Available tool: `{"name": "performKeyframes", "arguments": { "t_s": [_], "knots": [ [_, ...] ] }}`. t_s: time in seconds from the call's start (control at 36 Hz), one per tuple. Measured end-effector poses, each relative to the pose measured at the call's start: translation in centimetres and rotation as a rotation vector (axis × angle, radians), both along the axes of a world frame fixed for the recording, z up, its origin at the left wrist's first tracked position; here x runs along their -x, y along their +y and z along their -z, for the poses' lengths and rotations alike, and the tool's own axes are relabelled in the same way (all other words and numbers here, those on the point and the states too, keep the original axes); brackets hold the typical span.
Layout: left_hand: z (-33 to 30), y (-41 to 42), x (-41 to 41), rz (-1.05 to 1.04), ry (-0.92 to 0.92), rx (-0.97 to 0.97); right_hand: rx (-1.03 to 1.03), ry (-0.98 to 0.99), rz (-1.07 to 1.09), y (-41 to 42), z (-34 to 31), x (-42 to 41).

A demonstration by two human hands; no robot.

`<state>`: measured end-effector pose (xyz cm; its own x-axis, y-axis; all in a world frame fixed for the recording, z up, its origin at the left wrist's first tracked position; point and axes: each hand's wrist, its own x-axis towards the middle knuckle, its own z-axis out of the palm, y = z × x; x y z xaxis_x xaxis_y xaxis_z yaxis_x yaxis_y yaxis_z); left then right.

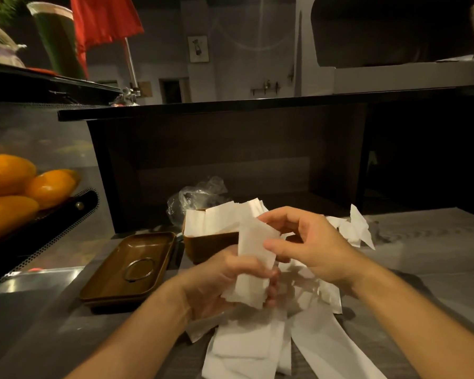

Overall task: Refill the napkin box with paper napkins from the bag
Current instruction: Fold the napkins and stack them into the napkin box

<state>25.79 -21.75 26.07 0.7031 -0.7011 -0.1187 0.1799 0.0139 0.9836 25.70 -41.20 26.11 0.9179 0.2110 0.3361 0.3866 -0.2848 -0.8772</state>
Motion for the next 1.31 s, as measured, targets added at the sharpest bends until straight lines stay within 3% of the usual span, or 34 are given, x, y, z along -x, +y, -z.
{"name": "performKeyframes", "arguments": {
  "t_s": [0.14, 0.31, 0.42, 0.47, 0.61, 1.0, 1.14, 1.22, 1.31],
  "knots": [
    [-0.3, 0.1, 0.2, 0.031, -0.049, -0.073, 0.115, 0.055, -0.053, 0.3, 0.2, 0.2],
    [-0.2, 0.1, -0.1, 0.047, 0.008, -0.147, 0.049, 0.054, -0.069, 0.3, 0.3, 0.1],
    [-0.3, -0.3, 0.1, -0.049, -0.149, -0.238, 0.104, 0.003, -0.053, 0.4, 0.6, 0.0],
    [-0.4, -0.5, 0.0, -0.075, -0.177, -0.222, 0.103, -0.027, -0.031, 0.5, 0.6, -0.1],
    [-0.5, -0.6, 0.4, -0.146, -0.097, -0.136, 0.32, -0.117, -0.076, 0.8, 0.9, 0.1],
    [-0.2, -0.5, 0.0, -0.055, -0.132, -0.162, 0.22, -0.118, 0.067, 0.7, 1.1, -0.3],
    [0.2, -1.0, -0.4, -0.357, -0.137, -0.256, 0.22, -0.138, 0.245, -0.8, 0.6, -0.9],
    [0.7, -0.8, -1.1, -0.486, -0.117, -0.216, 0.543, 0.03, 0.405, -2.5, 0.9, -1.5],
    [1.1, -0.6, -1.6, -0.538, -0.12, -0.227, 0.813, 0.257, 0.357, -2.6, 1.8, -1.6]
  ]
}}
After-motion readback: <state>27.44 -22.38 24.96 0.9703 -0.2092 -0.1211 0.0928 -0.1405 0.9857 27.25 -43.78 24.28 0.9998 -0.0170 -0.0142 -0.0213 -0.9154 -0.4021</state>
